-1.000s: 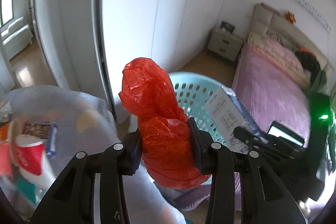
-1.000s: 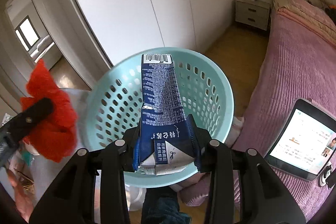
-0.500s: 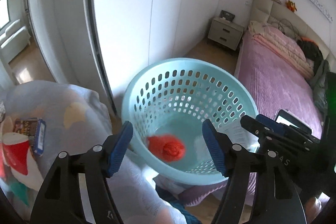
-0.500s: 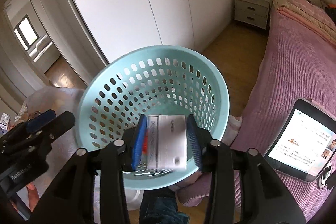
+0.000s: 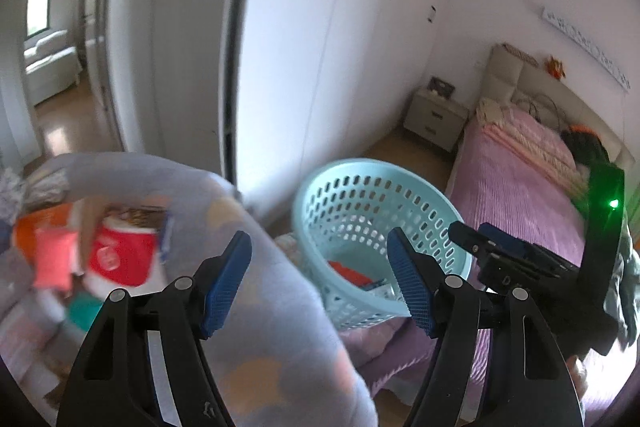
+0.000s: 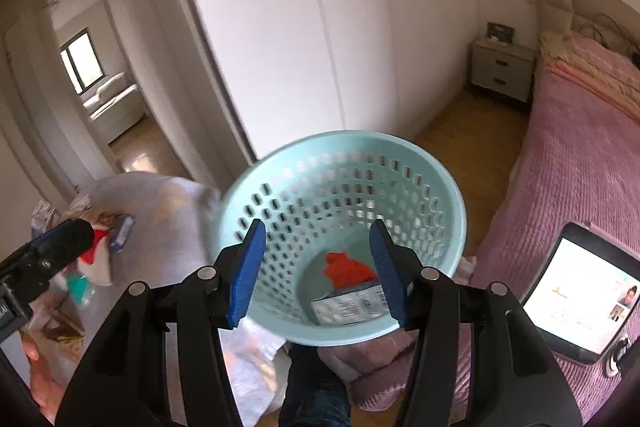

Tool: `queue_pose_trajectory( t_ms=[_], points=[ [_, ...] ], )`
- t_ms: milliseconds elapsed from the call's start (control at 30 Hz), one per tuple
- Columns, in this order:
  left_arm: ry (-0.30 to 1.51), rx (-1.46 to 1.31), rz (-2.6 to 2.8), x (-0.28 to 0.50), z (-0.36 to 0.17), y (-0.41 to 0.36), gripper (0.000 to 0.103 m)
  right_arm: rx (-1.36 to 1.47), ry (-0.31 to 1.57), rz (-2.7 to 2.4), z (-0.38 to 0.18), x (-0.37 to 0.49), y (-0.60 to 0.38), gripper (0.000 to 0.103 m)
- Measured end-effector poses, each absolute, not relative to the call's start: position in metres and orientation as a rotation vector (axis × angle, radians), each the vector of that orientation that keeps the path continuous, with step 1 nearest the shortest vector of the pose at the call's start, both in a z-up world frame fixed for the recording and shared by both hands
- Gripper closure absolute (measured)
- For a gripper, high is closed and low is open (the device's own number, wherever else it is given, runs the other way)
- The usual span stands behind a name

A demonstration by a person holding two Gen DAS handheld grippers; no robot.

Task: Collect trash
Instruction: 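Grasp the pink-and-white bottle with the left tool while the right tool grasps the brown paper bag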

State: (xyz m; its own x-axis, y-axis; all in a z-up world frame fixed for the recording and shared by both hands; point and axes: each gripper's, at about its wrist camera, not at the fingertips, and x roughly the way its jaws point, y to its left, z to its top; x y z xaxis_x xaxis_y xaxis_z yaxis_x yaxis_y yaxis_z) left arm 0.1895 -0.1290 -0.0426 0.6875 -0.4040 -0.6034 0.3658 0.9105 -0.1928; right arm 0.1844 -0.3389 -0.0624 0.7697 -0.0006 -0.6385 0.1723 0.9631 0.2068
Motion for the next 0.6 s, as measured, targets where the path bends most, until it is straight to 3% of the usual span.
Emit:
queue_pose_trajectory(
  t_ms=[600],
  points=[
    [0.626,-0.195,-0.085,0.145,-0.029,0.050,0.031,0.082,0.691,0.191,-0.060,0.179,-0.201,0.052]
  ],
)
